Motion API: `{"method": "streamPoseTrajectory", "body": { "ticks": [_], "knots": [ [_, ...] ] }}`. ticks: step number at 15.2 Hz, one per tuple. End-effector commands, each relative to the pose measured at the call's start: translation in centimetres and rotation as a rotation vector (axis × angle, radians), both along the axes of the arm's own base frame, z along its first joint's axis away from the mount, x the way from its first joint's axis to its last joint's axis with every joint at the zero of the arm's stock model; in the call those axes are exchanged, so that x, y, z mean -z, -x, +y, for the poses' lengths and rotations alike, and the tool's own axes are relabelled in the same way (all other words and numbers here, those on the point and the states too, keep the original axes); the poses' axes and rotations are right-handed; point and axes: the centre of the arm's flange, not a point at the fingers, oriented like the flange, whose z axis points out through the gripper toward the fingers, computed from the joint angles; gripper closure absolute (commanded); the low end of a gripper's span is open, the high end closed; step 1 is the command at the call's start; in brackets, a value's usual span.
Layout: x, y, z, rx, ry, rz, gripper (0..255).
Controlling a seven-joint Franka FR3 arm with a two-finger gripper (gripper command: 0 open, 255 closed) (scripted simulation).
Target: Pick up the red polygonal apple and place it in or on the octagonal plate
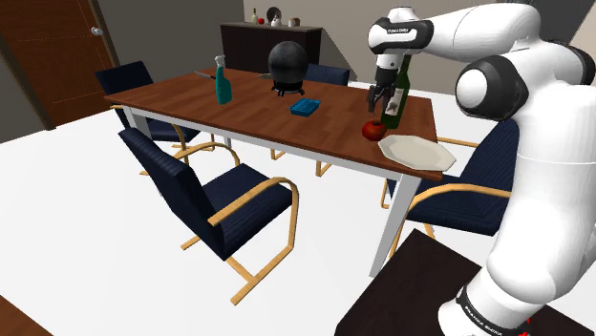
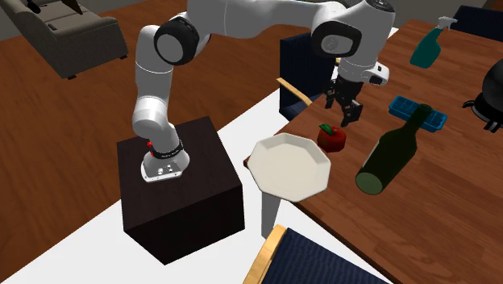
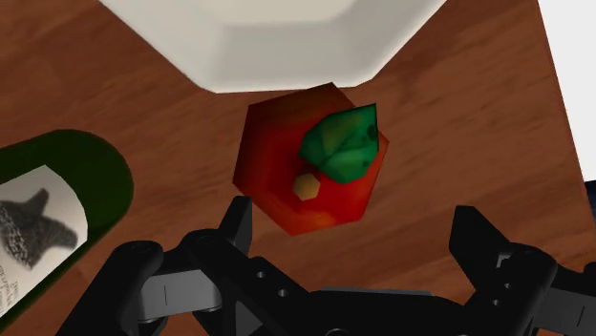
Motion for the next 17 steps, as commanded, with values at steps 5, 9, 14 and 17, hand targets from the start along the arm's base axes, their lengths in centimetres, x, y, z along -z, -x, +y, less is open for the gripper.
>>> {"method": "streamPoseTrajectory", "body": {
  "ticks": [5,9,14,17],
  "knots": [
    [2.9,-0.6,-0.7,-0.001,0.002,-0.001,0],
    [4.2,-0.6,-0.7,-0.001,0.002,-0.001,0],
    [4.2,-0.6,-0.7,-0.001,0.002,-0.001,0],
    [4.2,-0.6,-0.7,-0.001,0.002,-0.001,255]
  ]
}}
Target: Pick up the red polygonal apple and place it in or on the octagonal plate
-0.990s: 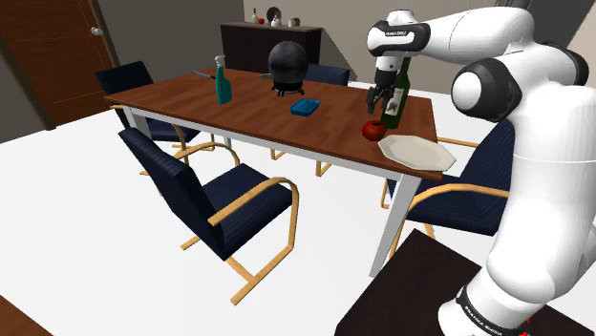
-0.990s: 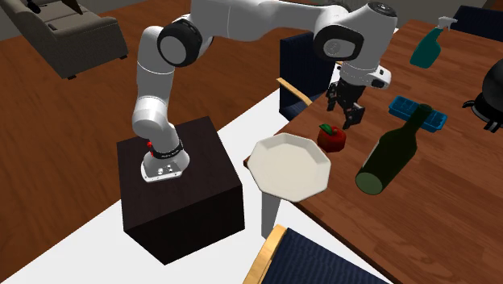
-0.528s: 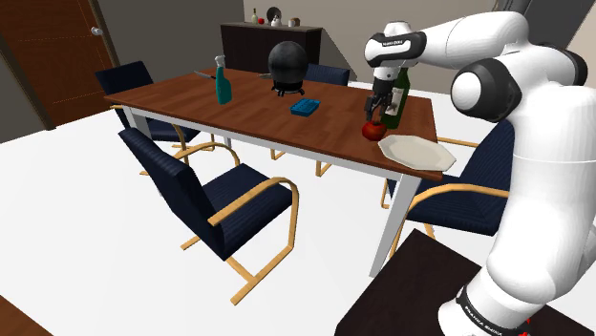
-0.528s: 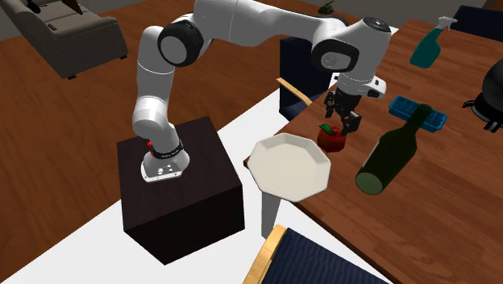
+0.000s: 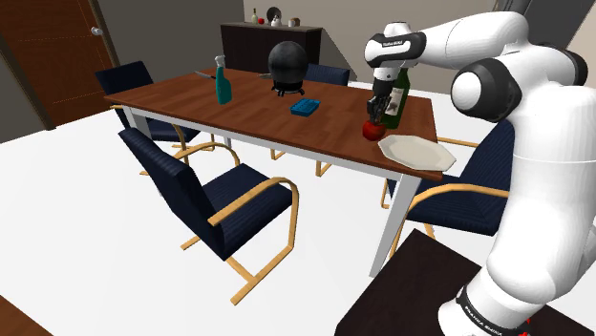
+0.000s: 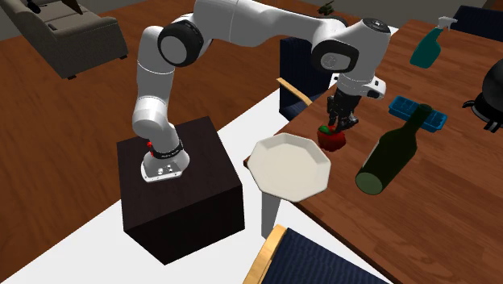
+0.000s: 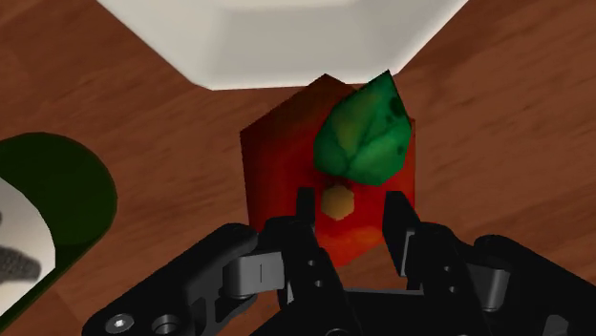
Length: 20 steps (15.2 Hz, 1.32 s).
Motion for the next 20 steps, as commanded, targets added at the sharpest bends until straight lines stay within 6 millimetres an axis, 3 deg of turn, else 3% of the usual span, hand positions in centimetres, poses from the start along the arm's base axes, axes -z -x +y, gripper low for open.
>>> {"method": "streamPoseTrajectory", "body": {
  "ticks": [1,8,20],
  "knots": [
    [0.1,0.0,0.0,0.0,0.0,0.001,255],
    [0.1,0.0,0.0,0.0,0.0,0.001,255],
    [-6.3,0.0,0.0,0.0,0.0,0.001,255]
  ]
}}
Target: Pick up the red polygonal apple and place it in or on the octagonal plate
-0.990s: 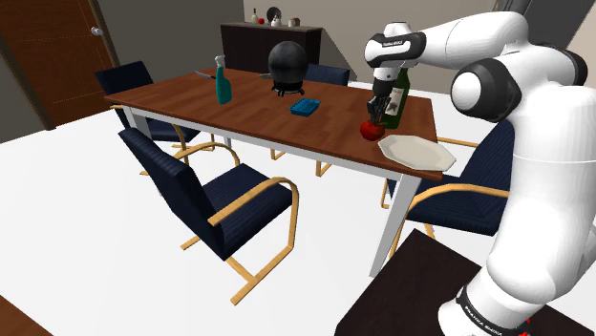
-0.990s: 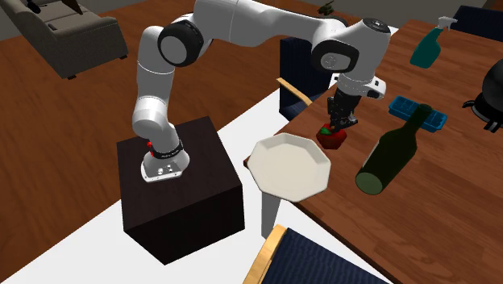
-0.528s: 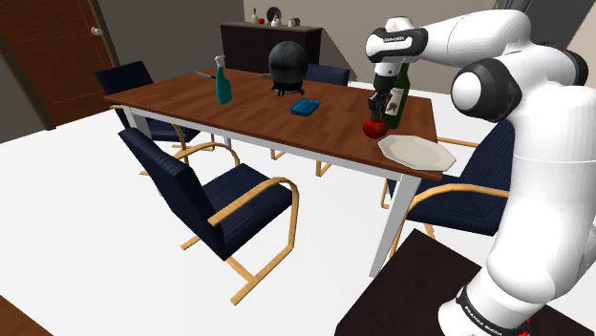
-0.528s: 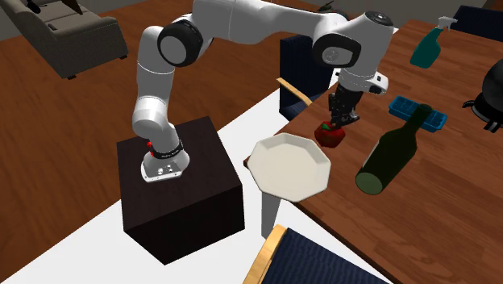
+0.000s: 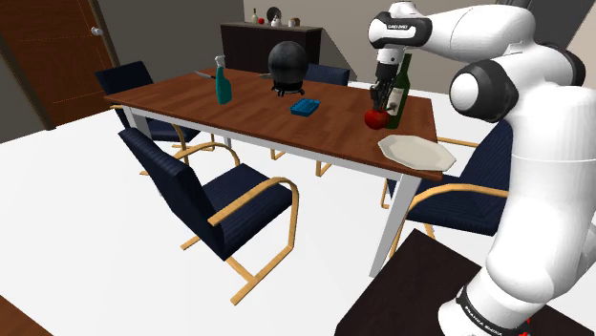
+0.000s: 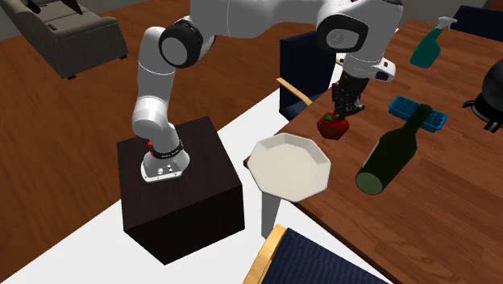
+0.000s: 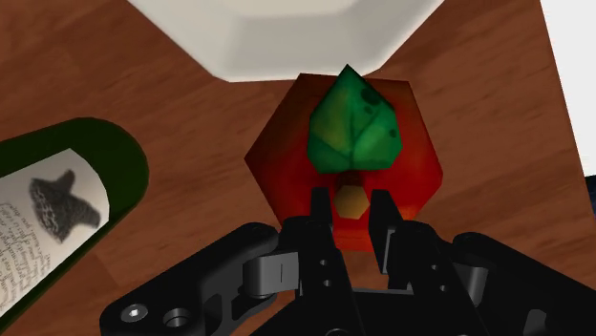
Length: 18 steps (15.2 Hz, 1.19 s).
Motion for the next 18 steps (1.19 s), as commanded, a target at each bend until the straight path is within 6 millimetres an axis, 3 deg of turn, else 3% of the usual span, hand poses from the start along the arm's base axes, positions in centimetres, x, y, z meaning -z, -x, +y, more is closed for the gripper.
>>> {"method": "streamPoseTrajectory", "body": {
  "ticks": [1,5,18],
  "knots": [
    [-1.2,0.0,0.0,0.0,0.0,0.0,255],
    [-2.8,0.0,0.0,0.0,0.0,0.0,255],
    [-7.0,16.6,-1.1,0.0,0.0,0.0,255]
  ]
}}
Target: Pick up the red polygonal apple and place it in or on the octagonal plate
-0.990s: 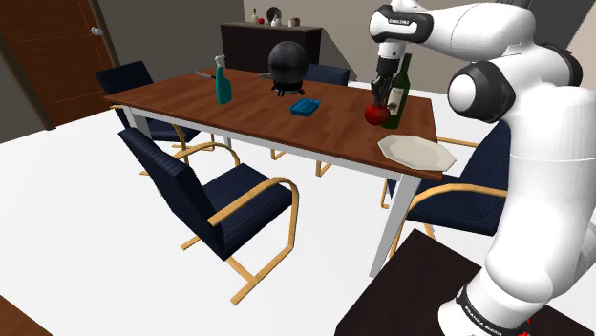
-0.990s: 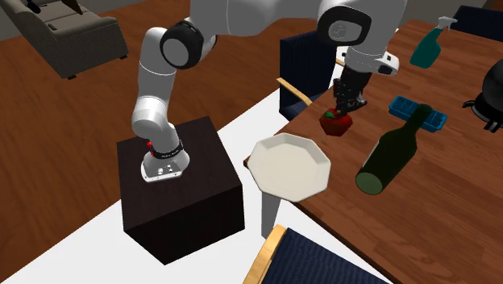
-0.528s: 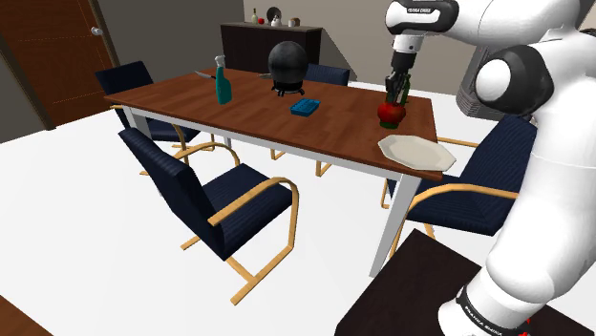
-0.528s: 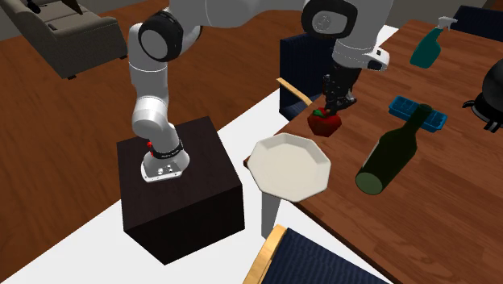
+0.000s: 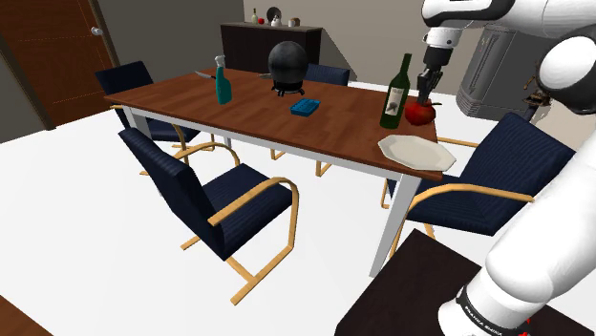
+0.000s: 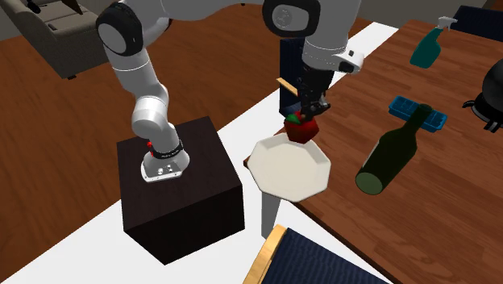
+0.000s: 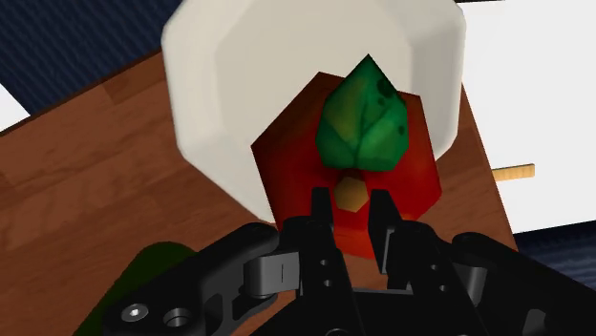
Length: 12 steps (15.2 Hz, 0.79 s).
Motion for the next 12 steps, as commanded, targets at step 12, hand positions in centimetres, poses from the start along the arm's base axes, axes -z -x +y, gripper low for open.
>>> {"method": "streamPoseTrajectory", "body": {
  "ticks": [12],
  "knots": [
    [5.3,3.1,0.1,-0.001,0.0,0.0,255]
  ]
}}
